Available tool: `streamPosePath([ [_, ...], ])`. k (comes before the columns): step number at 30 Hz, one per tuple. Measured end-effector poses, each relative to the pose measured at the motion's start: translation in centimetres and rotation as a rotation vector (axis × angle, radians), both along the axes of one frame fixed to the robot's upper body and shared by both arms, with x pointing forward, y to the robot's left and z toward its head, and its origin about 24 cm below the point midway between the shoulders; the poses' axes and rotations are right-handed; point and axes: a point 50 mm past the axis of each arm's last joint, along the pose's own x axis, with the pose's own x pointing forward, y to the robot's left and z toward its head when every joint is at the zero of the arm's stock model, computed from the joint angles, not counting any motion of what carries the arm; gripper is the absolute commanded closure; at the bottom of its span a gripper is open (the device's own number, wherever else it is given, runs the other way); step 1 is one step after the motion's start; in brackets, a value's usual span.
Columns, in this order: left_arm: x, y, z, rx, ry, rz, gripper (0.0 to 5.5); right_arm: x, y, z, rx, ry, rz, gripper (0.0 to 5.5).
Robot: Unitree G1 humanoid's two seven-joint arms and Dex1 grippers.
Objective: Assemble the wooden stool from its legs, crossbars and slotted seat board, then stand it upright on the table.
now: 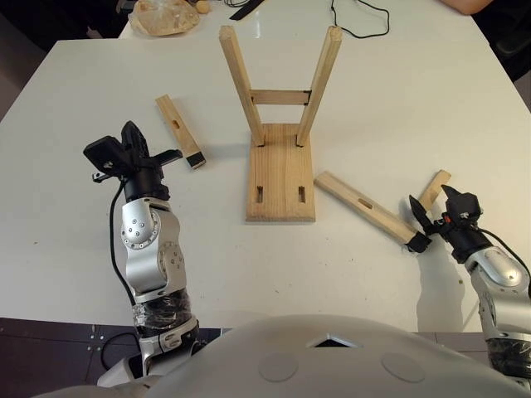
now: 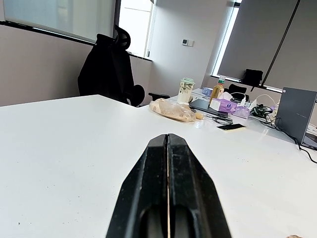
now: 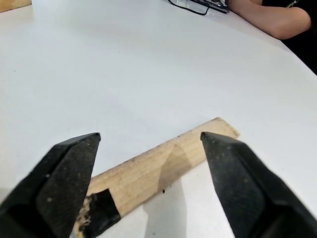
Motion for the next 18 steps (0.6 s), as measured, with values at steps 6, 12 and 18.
streamPosePath([
  [6, -0.3, -0.2, -0.3, -0.013, -0.001, 0.006, 5.50, 0.4, -3.2, 0.6, 0.041, 0.046, -0.117, 1.76],
  [12, -0.5, -0.2, -0.5, -0.020, 0.003, 0.014, 5.50, 2.4, -2.3, 3.8, 0.083, -0.037, -0.015, 1.76],
  [18, -0.5, -0.1, -0.5, -0.016, 0.004, 0.015, 5.50, 3.7, -1.3, 4.4, 0.217, 0.096, 0.126, 1.76],
])
